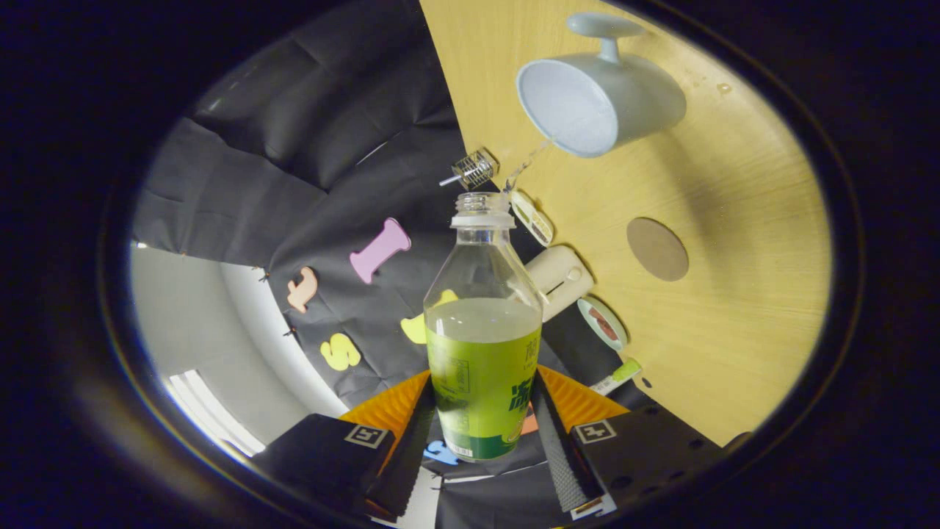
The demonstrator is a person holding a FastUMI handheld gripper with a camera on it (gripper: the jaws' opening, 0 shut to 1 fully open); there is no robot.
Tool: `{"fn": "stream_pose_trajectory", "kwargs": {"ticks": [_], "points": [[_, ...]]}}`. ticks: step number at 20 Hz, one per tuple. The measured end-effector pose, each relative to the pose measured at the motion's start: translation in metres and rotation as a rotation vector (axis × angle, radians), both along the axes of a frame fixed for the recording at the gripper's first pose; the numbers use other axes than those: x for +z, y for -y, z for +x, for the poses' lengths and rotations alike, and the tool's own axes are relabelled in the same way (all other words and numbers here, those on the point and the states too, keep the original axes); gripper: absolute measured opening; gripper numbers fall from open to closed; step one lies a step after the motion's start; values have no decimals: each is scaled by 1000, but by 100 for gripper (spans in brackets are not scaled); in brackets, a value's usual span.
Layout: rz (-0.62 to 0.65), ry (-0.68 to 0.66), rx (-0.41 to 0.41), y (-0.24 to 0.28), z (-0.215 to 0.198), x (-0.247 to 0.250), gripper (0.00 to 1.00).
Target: Take the bottle from table, then pour the juice into the cup, finally place the bottle on the coaster
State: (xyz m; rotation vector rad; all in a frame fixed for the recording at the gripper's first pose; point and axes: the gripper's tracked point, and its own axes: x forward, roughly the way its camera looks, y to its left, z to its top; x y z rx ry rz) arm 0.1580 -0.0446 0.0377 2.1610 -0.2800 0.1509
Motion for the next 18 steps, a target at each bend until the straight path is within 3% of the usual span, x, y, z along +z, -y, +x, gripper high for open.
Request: {"fn": "stream_pose_trajectory", "kwargs": {"ticks": [10, 18], "points": [[34, 35, -15, 6, -6, 15, 77], [-181, -50, -2, -4, -5, 3, 77]]}}
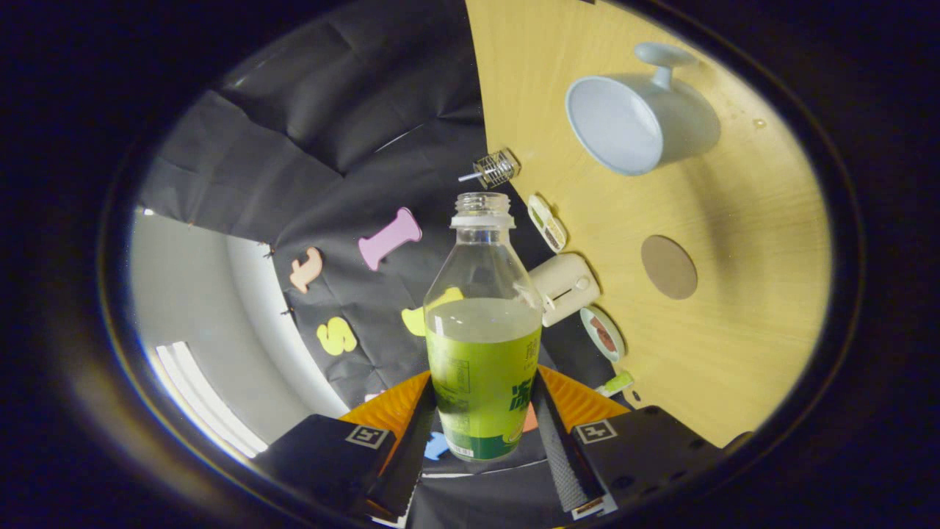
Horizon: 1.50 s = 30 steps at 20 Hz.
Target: Take the bottle from table, then pour the juice into the cup, finally place the bottle on the coaster
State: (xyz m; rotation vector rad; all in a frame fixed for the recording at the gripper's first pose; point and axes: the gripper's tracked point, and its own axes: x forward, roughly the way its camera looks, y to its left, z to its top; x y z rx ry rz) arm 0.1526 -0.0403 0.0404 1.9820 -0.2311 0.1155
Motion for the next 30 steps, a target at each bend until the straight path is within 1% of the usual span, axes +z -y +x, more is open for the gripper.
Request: {"fn": "stream_pose_trajectory", "kwargs": {"ticks": [3, 5, 8, 10, 13, 17, 20, 22, 26, 30], "points": [[-156, -50, -2, -7, -5, -5, 77], [-282, -83, -6, -9, -8, -9, 77], [-541, -196, 3, -14, -13, -26, 77], [-698, -241, -21, -6, -22, -33, 77], [-895, -280, -55, 2, -29, -29, 77], [-1194, -372, -87, 12, -29, -31, 77], [-1389, -395, -124, 8, -22, -20, 78], [-1501, -410, -154, 6, -9, -14, 78], [-1691, -466, -151, 2, 15, -15, 78], [-1804, -510, -124, 1, 45, -20, 78]]}}
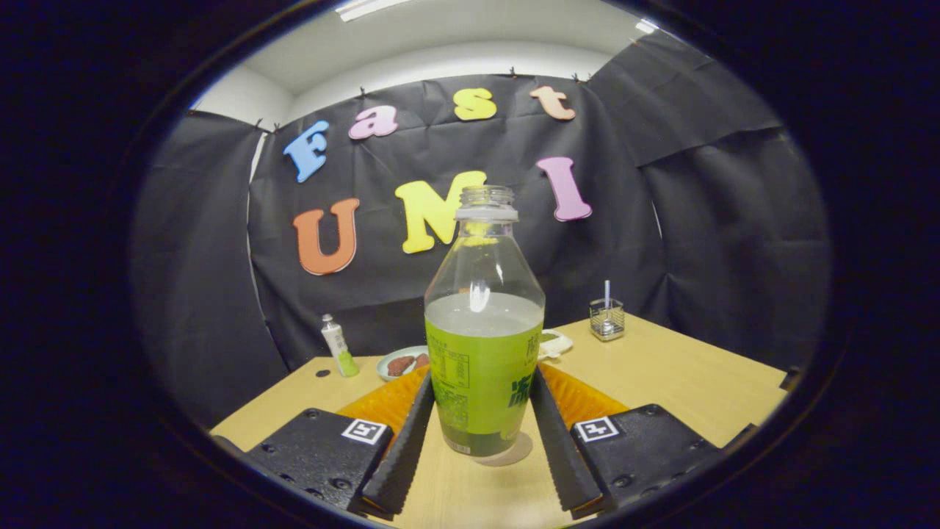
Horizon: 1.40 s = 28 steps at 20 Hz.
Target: Take the bottle from table, then pour the juice into the cup, finally place the bottle on the coaster
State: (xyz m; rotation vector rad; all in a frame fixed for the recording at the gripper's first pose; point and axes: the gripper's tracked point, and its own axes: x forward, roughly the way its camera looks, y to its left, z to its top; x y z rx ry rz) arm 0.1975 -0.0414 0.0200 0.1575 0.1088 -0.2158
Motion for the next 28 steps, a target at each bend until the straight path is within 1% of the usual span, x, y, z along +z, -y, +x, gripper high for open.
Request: {"fn": "stream_pose_trajectory", "kwargs": {"ticks": [4, 7, 13, 18, 24, 27, 28], "points": [[-54, -62, -6, 7, 31, -20, 79], [-84, -98, 11, 6, 54, -39, 79], [-134, -189, 26, 3, 83, -88, 80], [-165, -222, 5, 12, 91, -104, 81], [-169, -244, 16, 15, 97, -115, 81], [-176, -240, 20, 14, 96, -113, 83], [-170, -245, 32, 13, 96, -115, 86]]}}
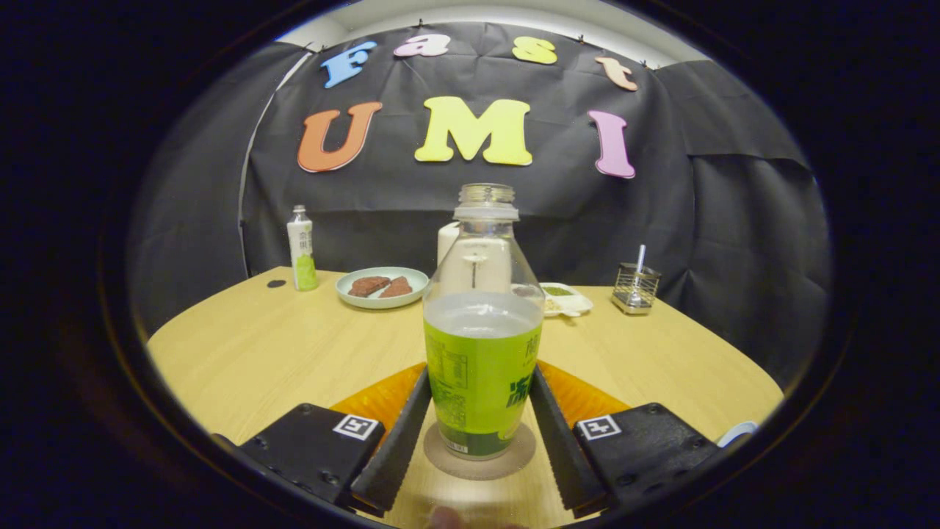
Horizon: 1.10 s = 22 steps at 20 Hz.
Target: Take the bottle from table, then pour the juice into the cup, finally place the bottle on the coaster
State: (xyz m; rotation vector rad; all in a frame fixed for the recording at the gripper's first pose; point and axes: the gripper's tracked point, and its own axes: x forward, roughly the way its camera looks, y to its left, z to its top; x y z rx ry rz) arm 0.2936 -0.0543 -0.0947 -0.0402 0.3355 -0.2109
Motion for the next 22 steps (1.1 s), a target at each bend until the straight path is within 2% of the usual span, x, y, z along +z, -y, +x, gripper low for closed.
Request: {"fn": "stream_pose_trajectory", "kwargs": {"ticks": [1, 2, 8, 13, 19, 22], "points": [[11, -11, 16, -2, 2, -2, 89], [14, -18, 15, -2, -3, -2, 100], [-27, 0, 19, -3, -43, 15, 100], [-78, 50, 1, -5, -113, 51, 100], [-55, 169, -2, -14, -201, 102, 100], [-16, 220, 13, -19, -226, 112, 100]]}}
